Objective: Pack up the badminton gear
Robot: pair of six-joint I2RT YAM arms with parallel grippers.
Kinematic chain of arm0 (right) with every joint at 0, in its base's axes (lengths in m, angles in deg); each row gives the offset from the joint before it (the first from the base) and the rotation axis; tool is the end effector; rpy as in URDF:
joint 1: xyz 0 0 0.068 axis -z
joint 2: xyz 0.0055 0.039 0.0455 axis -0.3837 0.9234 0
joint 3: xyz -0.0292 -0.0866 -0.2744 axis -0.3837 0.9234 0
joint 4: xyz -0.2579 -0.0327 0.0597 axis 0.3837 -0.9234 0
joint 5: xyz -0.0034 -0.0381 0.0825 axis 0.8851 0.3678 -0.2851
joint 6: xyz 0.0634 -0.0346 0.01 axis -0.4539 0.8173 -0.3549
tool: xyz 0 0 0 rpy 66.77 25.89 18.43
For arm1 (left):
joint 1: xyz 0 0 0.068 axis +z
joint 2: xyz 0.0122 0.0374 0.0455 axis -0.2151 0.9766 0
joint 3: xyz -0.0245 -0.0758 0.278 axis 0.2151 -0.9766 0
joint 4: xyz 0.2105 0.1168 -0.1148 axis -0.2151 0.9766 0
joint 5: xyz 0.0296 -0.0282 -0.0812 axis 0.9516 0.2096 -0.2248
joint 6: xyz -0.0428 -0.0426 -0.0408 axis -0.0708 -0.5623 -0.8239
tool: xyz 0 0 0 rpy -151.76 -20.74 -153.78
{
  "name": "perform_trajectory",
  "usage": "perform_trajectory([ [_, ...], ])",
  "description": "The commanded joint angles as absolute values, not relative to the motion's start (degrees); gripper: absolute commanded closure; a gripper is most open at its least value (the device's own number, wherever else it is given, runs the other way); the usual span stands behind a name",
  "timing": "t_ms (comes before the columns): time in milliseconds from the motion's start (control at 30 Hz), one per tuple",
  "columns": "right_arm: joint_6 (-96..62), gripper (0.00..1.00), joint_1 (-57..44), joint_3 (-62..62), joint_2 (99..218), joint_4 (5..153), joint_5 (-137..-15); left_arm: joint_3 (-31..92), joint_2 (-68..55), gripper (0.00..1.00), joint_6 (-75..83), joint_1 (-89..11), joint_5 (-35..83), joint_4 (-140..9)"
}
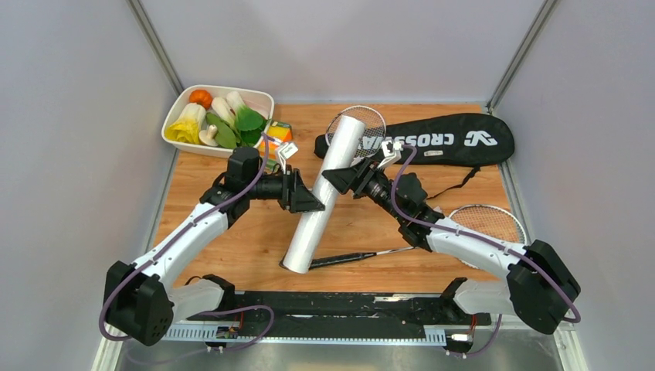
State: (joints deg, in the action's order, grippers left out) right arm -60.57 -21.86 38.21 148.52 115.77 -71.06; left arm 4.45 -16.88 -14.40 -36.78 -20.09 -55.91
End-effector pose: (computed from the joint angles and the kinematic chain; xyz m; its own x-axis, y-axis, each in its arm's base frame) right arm 0.2153 0.2153 0.2961 -0.5465 0.5432 -0.6373 -0.4907 0.4089 0.7694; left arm 0.2146 -0.1499 0.2966 -0.7905 0.0258 -0.6119 0.5871 0.3165 -0.7451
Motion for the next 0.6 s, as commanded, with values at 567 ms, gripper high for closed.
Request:
perform_trajectory([
  [567,-70.43,0.48,-21.73,40.63,144.66,127.05,-68.27,1.58,-13.57,0.25,-29.17,-41.15,-18.47,-74.82],
])
